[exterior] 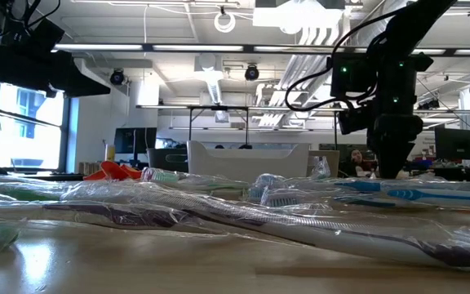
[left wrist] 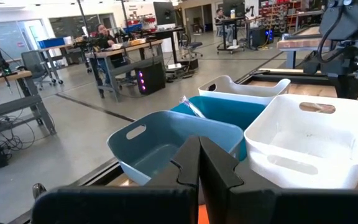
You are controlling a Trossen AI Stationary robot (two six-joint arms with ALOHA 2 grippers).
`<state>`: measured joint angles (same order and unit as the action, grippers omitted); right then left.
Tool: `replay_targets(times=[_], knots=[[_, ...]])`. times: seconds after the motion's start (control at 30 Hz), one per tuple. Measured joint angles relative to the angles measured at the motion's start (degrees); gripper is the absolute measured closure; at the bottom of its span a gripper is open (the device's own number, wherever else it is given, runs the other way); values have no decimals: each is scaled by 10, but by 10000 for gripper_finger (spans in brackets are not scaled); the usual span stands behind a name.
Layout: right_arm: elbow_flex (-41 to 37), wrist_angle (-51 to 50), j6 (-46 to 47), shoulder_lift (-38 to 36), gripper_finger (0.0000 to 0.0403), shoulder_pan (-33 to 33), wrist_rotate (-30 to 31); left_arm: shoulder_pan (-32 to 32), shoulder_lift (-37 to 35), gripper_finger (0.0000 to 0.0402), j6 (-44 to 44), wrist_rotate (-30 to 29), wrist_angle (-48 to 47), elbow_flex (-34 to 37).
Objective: Pick & Place Toothbrushes
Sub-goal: Put the orange toothbrush into the gray bin
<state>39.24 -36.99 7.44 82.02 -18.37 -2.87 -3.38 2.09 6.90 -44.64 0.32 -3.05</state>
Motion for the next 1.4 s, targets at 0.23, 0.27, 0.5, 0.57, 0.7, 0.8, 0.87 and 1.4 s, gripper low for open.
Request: replay_targets(times=[0.23, 0.27, 0.5, 0.57, 0.7, 0.8, 0.87, 1.4], knots=[[3, -3, 0, -9, 381, 0, 0, 0, 0, 402, 0, 2, 0, 0], [6, -6, 0, -12, 382, 0, 0, 0, 0, 402, 0, 2, 0, 0], [36, -27, -15, -83, 384, 0, -1, 0, 0, 402, 3, 2, 32, 0], [42, -28, -15, -112, 383, 0, 0, 0, 0, 402, 3, 2, 48, 0], [46, -8, -15, -178, 383, 0, 10, 0, 0, 402, 3, 2, 66, 0], [46, 40, -14, -224, 383, 0, 26, 0, 0, 402, 3, 3, 66, 0], [46, 81, -24, -247, 383, 0, 42, 0, 0, 402, 3, 3, 66, 0], [47, 272, -128, -266, 383, -52, 34, 0, 0, 402, -14, 3, 64, 0]])
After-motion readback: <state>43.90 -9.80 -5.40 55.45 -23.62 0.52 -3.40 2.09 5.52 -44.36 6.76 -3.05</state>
